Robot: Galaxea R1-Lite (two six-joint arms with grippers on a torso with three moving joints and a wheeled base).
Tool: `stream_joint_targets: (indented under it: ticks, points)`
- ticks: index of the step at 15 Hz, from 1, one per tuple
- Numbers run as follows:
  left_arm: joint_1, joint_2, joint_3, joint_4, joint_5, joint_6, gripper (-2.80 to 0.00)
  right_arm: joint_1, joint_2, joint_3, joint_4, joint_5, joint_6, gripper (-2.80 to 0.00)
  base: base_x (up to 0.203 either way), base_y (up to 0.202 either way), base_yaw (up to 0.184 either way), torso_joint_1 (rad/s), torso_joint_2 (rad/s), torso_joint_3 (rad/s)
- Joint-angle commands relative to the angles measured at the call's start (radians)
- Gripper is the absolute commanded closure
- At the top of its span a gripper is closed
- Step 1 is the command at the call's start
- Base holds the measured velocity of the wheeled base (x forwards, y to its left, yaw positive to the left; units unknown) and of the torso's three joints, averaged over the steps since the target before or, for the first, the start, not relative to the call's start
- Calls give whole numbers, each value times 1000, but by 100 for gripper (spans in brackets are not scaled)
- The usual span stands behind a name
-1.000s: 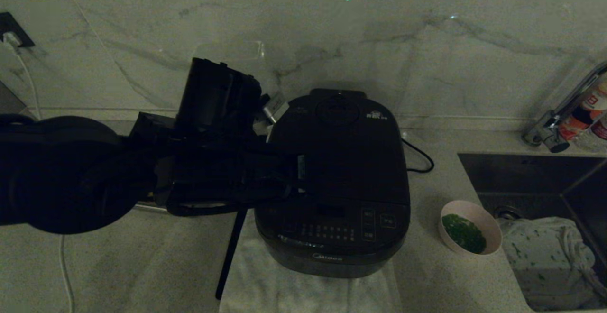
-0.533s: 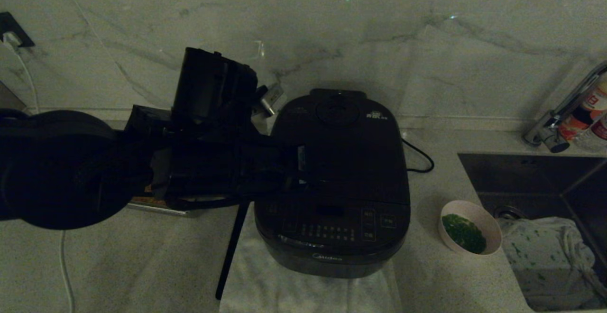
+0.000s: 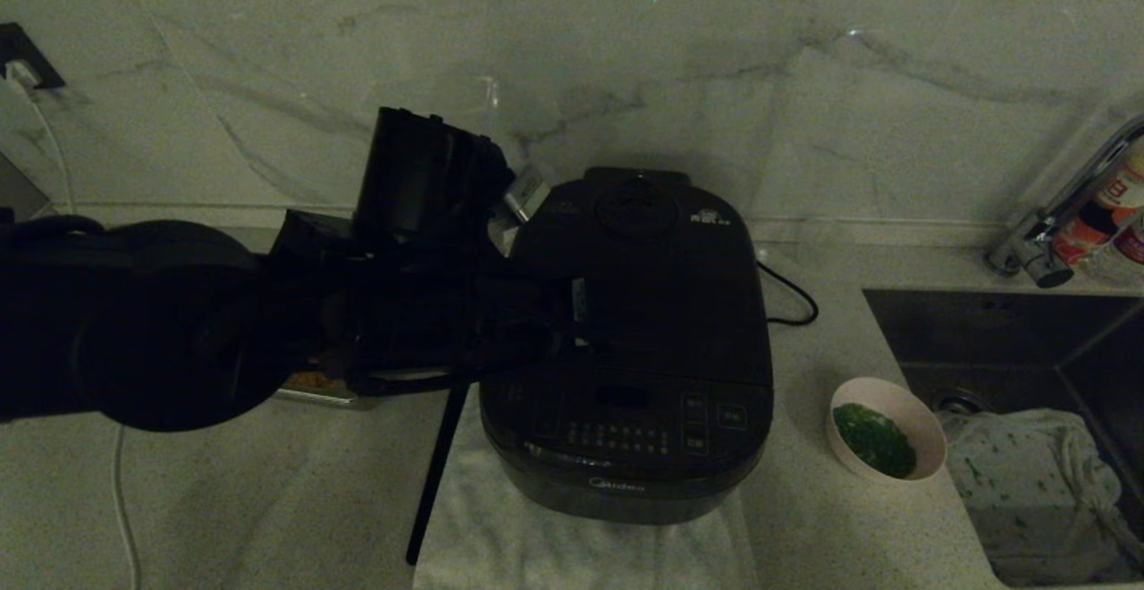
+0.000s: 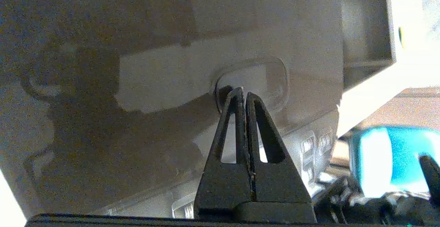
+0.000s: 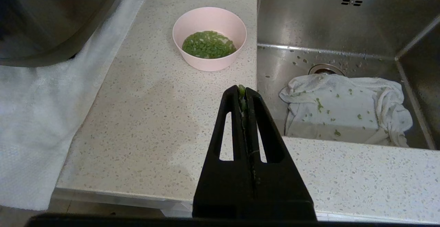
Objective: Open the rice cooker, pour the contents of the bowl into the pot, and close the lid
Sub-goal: Open the rice cooker
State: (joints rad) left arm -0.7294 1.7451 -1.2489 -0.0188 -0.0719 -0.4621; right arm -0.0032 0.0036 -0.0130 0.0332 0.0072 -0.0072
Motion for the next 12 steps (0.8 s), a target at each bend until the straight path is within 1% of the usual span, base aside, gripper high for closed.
stream_joint_targets:
  ticks: [1, 6, 12]
  points:
    - [-1, 5, 10, -3, 1, -5, 0, 0, -1, 0, 1, 0, 0, 0, 0, 0, 0, 0, 0, 0]
    - [-1, 1, 19, 0, 1, -6, 0, 0, -1, -1, 1, 0, 0, 0, 0, 0, 0, 0, 0, 0]
    - [-1, 7, 73, -4, 1, 8, 0, 0, -1, -1, 1, 0, 0, 0, 0, 0, 0, 0, 0, 0]
